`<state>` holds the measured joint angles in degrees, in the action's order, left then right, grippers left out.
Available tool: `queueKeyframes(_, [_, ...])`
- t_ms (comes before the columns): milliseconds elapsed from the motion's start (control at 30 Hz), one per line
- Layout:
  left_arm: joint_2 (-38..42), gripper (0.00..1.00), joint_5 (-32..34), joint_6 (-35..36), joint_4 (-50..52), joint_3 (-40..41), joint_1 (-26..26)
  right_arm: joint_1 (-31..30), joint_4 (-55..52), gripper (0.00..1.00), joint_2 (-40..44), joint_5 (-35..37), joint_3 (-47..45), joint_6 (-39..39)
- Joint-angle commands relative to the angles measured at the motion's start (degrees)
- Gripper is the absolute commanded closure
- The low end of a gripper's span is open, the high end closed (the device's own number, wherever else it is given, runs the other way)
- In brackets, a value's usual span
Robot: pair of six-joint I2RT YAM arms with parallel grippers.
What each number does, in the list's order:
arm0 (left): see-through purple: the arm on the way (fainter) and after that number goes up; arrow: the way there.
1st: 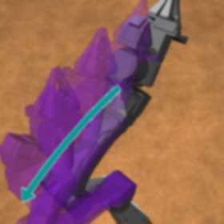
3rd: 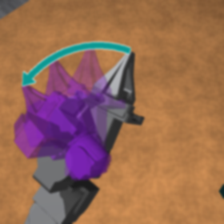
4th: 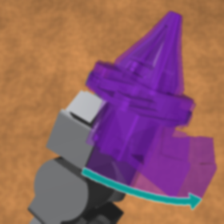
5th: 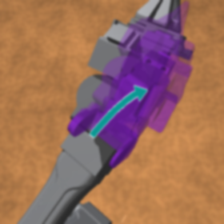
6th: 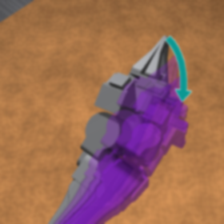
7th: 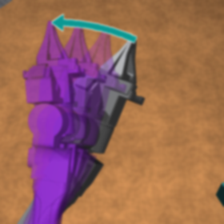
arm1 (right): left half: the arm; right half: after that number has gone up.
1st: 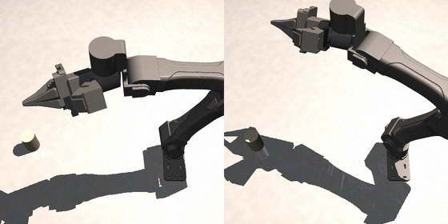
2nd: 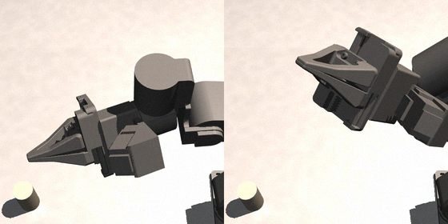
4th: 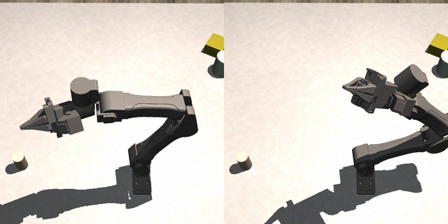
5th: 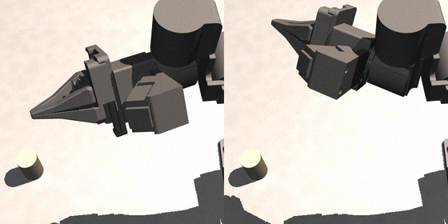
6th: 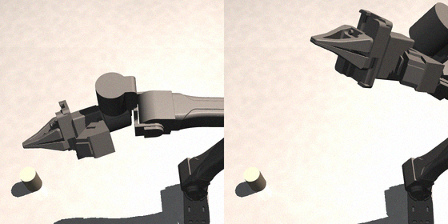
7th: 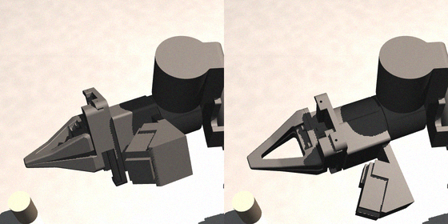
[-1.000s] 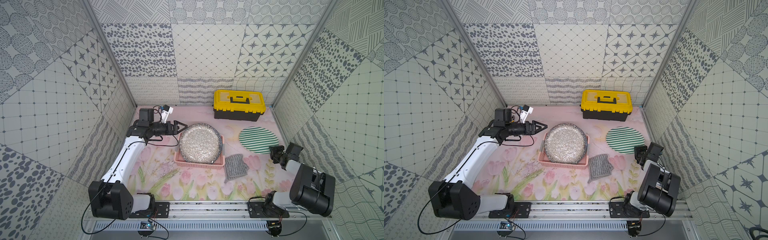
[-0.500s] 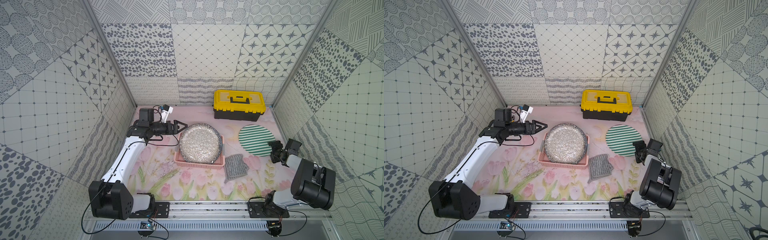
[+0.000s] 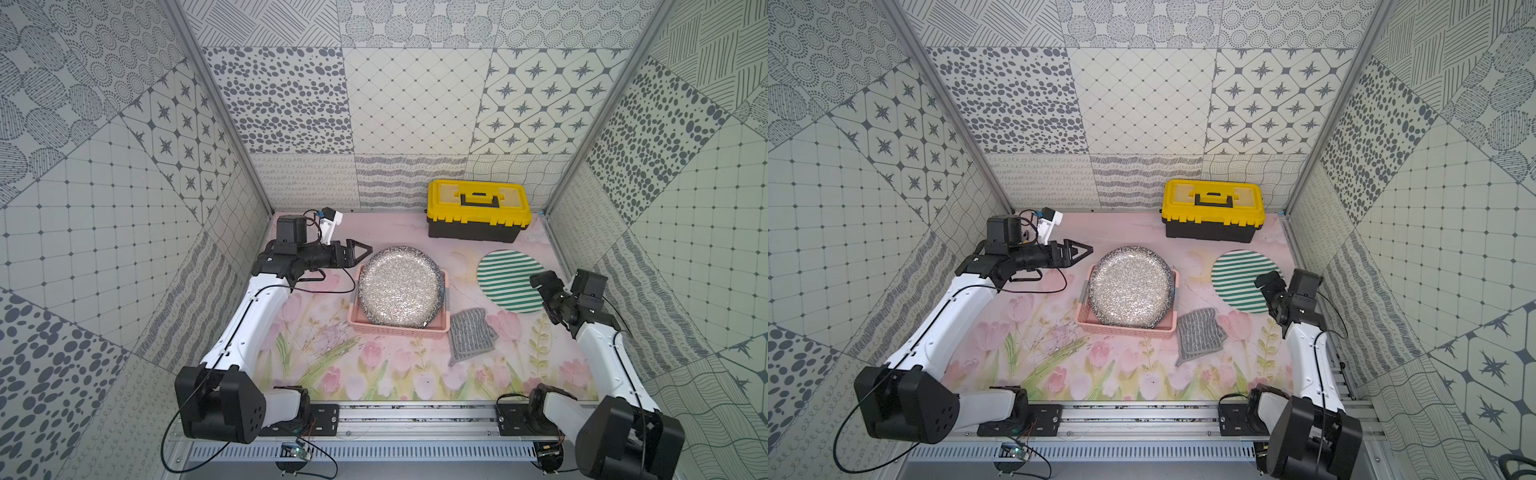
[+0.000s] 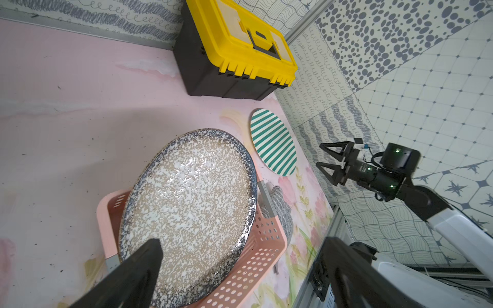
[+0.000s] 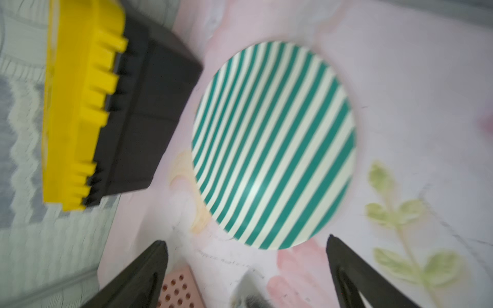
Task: Wipe the wet plate dry
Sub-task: Pick up the plate from the bin.
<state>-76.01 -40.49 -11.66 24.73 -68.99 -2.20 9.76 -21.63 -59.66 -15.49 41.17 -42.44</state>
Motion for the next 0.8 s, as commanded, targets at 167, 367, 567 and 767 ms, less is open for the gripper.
queueKeyframes(167, [-0.49,0.16,6.22,22.65,13.79,-0.61,0.55,-26.05,-0.11,0.05,-13.39,-7.29,16.54,20.15])
queueKeyframes(367, [-0.66,0.18,12.31,30.81,21.37,6.21,-0.33,-32.83,-2.01,0.05,-25.16,-2.56,24.82,24.49])
queueKeyframes(567, [-0.46,0.18,18.35,35.65,21.64,13.20,-2.01,-32.86,-2.44,0.08,-32.13,-1.26,29.35,25.24])
queueKeyframes(767, [-3.69,0.22,21.89,33.91,17.66,16.09,-4.65,-32.86,-2.46,0.14,-34.77,0.49,30.54,25.89])
